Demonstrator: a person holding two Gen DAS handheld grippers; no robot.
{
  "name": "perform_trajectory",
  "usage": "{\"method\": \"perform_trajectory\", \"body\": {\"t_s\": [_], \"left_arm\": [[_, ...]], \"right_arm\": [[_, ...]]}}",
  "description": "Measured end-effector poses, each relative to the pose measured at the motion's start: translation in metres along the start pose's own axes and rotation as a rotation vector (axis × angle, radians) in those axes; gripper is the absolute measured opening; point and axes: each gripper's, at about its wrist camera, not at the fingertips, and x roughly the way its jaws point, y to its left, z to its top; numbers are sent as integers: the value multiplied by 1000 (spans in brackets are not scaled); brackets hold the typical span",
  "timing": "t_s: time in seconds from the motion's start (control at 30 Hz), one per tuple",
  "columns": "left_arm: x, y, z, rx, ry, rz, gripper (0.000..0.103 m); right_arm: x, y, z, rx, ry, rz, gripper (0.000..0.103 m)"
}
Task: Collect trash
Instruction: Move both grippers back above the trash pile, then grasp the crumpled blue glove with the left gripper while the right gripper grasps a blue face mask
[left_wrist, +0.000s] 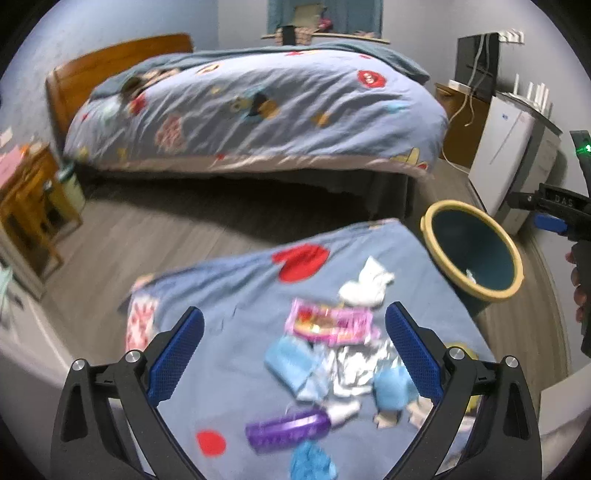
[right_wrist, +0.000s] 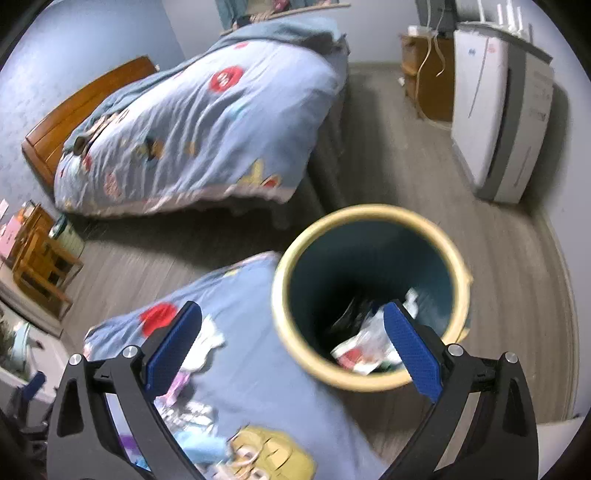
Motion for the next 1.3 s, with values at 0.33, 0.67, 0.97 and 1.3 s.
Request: {"method": "perform_trajectory", "body": {"t_s": [0.33,0.67,0.97,1.3], "left_arm": [[4,4,-98,-113,177,12,97],[23,-3,-134,-11,302,21,97],[40,-2,-142,-4,414,-24,44],[6,-4,-110,32,258,-56,29]], "right_arm": [[-4,48,-54,-19,81,-36,97],[-6,67,-101,20,152,-27,97],[-6,80,-122,-63,168,-64,97],[3,83,-126,-86,182,-70,97]]}}
